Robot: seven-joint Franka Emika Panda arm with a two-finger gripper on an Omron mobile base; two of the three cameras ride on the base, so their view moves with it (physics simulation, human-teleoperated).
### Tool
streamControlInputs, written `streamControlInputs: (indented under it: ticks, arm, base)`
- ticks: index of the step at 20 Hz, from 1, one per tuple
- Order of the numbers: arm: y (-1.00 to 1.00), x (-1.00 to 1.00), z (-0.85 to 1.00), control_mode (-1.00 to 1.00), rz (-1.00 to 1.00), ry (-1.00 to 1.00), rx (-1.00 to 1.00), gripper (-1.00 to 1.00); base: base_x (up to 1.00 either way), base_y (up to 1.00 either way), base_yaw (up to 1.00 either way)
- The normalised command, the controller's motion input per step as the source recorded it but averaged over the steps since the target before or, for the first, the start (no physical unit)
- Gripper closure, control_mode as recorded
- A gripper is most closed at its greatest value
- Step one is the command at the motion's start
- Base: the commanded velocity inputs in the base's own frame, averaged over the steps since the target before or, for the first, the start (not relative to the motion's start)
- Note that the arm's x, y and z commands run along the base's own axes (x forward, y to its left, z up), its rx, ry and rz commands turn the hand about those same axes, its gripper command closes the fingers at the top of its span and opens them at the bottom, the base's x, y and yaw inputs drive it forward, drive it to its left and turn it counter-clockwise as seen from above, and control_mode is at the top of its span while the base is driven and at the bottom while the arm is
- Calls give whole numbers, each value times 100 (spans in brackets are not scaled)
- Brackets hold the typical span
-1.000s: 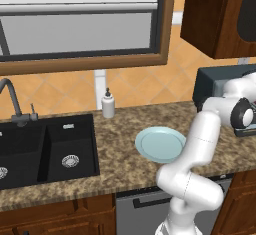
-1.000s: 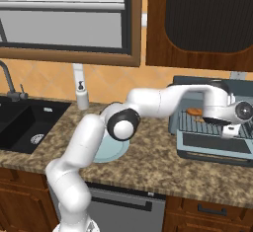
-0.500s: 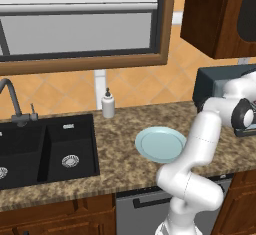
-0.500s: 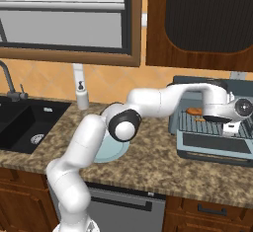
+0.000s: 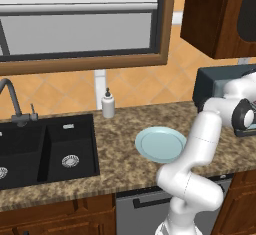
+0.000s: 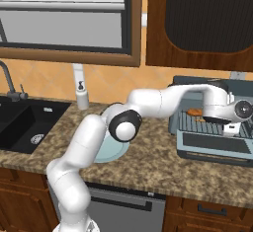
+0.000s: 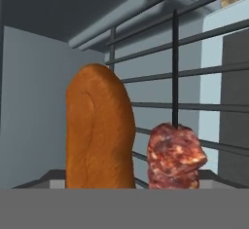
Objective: Pick up the kebab skewer and baguette bread, and place them inside the toaster oven. Close the toaster oven door and start by setting the timer.
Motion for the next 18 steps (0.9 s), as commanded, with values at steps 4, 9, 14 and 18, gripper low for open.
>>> streamControlInputs:
  ticks: [4, 9, 14, 18]
  arm:
    - [9, 14, -9, -100, 0, 3, 0, -100]
    - [8, 8, -6, -100, 0, 4, 0, -100]
    - [3, 1, -5, -100, 0, 1, 0, -100]
    - [7, -5, -4, -100, 0, 12, 0, -100]
  base:
    - [0, 0, 0]
    - [0, 0, 0]
    - [0, 0, 0]
    - [0, 0, 0]
